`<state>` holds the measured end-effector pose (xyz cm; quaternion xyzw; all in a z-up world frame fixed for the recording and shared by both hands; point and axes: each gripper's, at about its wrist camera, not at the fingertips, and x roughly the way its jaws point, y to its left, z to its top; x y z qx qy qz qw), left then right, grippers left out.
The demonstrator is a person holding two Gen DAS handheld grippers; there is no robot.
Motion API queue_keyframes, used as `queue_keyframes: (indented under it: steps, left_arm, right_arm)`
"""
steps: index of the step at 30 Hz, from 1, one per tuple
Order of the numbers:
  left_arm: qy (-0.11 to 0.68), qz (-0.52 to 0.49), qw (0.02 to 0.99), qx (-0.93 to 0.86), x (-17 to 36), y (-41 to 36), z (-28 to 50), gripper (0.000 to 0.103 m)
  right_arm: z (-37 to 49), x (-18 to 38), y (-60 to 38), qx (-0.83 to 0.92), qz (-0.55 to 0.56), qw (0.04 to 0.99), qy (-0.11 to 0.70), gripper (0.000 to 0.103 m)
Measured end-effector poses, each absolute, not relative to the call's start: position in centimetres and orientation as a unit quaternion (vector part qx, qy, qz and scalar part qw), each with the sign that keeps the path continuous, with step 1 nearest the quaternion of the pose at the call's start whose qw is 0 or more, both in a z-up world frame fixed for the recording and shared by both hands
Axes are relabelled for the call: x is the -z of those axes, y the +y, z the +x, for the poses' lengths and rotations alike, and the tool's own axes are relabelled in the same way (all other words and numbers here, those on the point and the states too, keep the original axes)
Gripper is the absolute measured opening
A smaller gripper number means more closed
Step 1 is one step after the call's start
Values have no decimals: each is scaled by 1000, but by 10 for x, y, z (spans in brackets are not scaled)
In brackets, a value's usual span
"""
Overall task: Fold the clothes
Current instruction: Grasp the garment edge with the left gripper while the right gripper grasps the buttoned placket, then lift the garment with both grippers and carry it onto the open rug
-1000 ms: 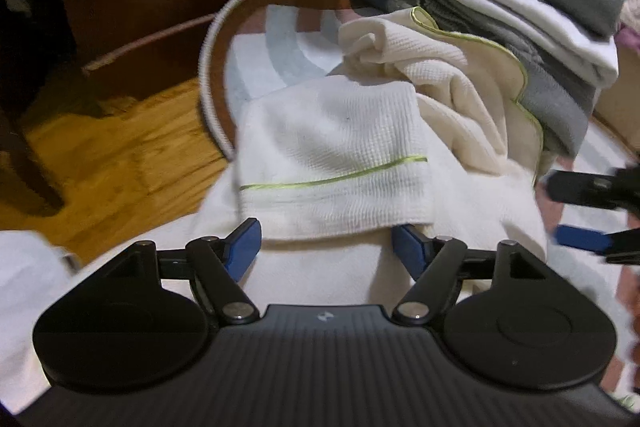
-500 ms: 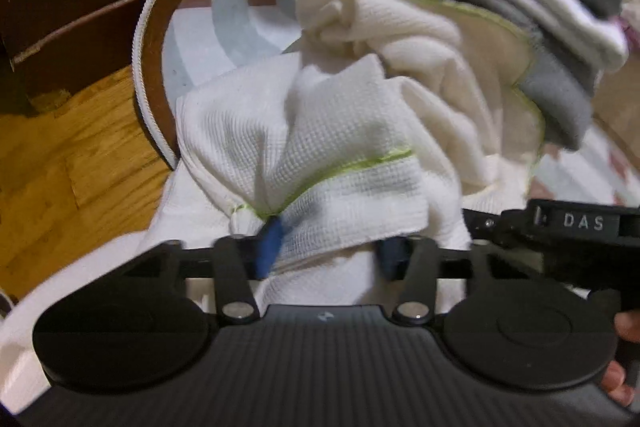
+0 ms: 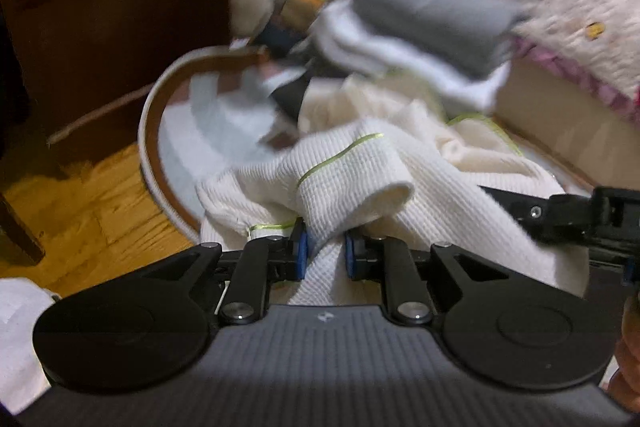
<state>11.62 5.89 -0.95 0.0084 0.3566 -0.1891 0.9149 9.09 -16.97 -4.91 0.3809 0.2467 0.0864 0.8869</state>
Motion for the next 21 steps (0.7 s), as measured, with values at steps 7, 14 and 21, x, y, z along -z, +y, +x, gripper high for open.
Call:
queue_keyframes:
  steps: [7,14,21]
  left_arm:
    - [279,35,927,248,-55,-4,37,15]
    - [258,71,910,317,-81,-90,-28,14]
    - [230,94,891,381,-95,-165,-84,14]
  right_arm:
    - [6,-17,-200,-60,363,914,173,22]
    - [-85,-51,-247,12,338,930,146,21]
    - [-162,-68,-299,81,334,930,127,21]
